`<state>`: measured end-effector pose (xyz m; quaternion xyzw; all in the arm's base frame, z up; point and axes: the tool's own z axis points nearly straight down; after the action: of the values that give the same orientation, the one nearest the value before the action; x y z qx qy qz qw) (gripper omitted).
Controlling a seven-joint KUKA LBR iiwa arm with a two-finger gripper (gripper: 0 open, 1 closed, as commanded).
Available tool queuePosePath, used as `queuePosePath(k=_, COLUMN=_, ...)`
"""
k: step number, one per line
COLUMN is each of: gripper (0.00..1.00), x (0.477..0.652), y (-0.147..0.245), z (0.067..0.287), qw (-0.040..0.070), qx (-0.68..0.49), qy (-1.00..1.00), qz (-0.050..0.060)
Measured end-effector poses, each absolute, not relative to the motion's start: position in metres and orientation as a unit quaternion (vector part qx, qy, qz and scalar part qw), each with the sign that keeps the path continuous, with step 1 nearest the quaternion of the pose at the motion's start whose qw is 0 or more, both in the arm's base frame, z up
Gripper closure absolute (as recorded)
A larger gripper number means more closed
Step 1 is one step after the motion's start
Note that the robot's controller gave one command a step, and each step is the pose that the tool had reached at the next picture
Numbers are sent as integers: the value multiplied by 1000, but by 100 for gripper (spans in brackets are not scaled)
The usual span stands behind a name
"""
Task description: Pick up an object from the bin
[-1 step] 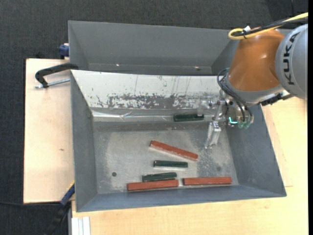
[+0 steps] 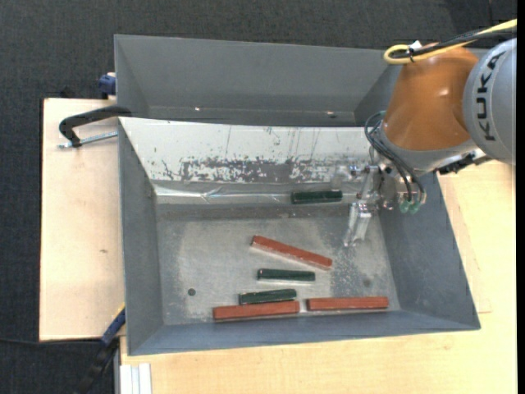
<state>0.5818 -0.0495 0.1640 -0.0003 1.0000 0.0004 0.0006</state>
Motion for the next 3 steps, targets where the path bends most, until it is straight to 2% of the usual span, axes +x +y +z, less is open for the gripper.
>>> queuePosePath(k=1, gripper=0, x=539, y=28, z=76, qw=2, qx=-25, qy=1000, qz=1)
queuePosePath(k=2, gripper=0, x=558, y=37, z=94, qw=2, qx=-53, qy=999, qz=1)
queuePosePath(k=3, gripper=0, x=558, y=64, z=101, qw=2, qx=10, qy=1000, qz=1)
